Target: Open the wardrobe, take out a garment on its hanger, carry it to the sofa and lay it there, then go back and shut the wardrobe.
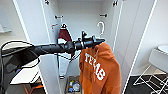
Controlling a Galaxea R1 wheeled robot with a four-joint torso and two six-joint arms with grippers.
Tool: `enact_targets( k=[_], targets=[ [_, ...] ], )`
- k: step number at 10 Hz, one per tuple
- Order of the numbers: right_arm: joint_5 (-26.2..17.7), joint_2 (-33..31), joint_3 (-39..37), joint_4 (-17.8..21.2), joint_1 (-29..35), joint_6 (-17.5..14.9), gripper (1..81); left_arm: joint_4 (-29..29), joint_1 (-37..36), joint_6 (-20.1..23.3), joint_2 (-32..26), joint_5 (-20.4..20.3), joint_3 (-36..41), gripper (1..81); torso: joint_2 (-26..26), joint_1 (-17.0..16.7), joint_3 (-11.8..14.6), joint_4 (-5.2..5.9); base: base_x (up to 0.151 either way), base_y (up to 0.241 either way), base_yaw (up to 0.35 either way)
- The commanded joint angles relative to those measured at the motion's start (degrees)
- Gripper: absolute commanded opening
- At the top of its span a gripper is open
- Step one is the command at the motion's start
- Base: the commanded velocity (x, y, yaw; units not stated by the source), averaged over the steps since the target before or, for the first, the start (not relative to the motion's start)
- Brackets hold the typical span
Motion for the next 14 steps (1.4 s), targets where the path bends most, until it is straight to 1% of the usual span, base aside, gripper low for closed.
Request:
enact_targets(
  k=[1, 4, 7, 9, 14],
  targets=[
    [-2.29, 0.23, 0.35, -0.01, 1.53, -0.12, 81.1, 0.80, -11.30, 1.60, -0.44, -3.47, 0.42, 1.0, 0.00, 0.00, 0.00, 0.00, 0.000, 0.000, 0.000],
    [-2.29, 0.23, 0.35, -0.01, 1.45, -0.12, 81.1, 0.88, -10.77, 1.60, -0.62, -3.39, 1.30, 1.0, 0.02, 0.02, 0.00, 0.00, 0.000, 0.000, 0.000],
    [-1.86, 0.14, 0.35, 0.16, 1.54, -0.12, 81.1, 2.20, -7.53, 3.88, -2.45, -3.30, 4.63, 1.0, 0.02, 0.02, 0.00, 0.00, 0.000, 0.000, 0.000],
    [-1.67, 0.14, 0.35, 0.17, 1.62, -0.12, 81.1, 2.47, -5.68, 3.97, -3.52, -3.30, 5.51, 1.0, 0.02, 0.02, 0.00, 0.00, 0.000, 0.000, 0.000],
    [-1.67, 0.05, 0.35, 0.16, 1.71, -0.12, 81.1, 2.38, -5.76, 3.71, -4.04, -3.38, 5.78, 1.0, 0.15, 0.29, -0.09, 0.00, -0.015, 0.000, 0.000]
  ],
)
